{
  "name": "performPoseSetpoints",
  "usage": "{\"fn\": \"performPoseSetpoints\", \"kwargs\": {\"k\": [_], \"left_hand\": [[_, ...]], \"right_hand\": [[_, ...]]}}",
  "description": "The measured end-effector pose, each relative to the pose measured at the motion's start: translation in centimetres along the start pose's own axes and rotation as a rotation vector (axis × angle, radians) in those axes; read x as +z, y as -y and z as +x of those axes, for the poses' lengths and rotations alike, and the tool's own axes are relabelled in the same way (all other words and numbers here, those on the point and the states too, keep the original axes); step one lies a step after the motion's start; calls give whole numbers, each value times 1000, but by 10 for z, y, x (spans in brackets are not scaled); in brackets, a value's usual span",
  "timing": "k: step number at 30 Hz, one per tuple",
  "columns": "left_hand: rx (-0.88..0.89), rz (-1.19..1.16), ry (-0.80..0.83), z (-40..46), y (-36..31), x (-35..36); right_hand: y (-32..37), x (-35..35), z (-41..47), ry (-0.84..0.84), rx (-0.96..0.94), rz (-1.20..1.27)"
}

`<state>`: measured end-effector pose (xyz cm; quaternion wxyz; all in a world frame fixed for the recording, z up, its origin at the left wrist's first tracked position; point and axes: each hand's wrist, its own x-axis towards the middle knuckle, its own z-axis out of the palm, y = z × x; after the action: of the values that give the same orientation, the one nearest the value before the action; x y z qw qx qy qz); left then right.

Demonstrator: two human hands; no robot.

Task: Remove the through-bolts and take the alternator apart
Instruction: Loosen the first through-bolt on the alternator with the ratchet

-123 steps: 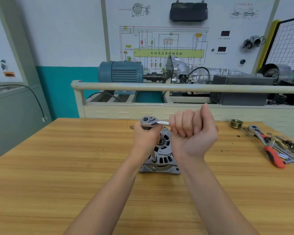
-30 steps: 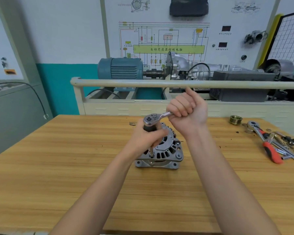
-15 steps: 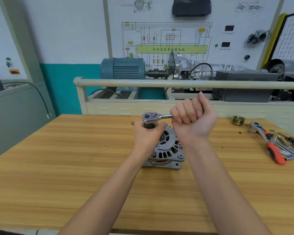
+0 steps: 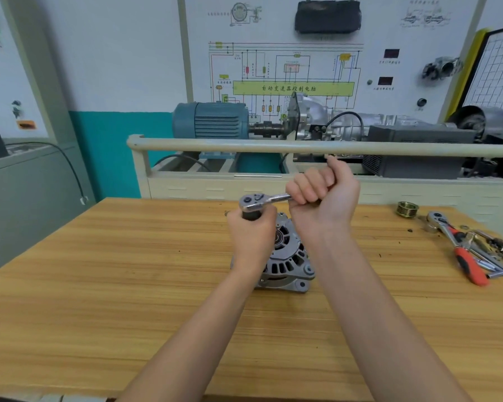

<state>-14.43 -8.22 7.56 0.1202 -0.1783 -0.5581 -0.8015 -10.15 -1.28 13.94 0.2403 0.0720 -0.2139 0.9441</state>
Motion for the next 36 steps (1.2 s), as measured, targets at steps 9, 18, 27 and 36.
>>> {"fn": "performPoseSetpoints", "kwargs": {"k": [9,18,27,36], "left_hand": [[-29,26,-65,9,0,3],[-56,198,863,22,-18,-30],[6,119,358,6,0,4],[-9,243,615,5,-8,-7]], "right_hand": [[-33,-6,-26,121,-259,-204],[-3,17,28,21,461,-175],[-7,18,24,-155,307,-279],[10,6,27,12,521,104]]}}
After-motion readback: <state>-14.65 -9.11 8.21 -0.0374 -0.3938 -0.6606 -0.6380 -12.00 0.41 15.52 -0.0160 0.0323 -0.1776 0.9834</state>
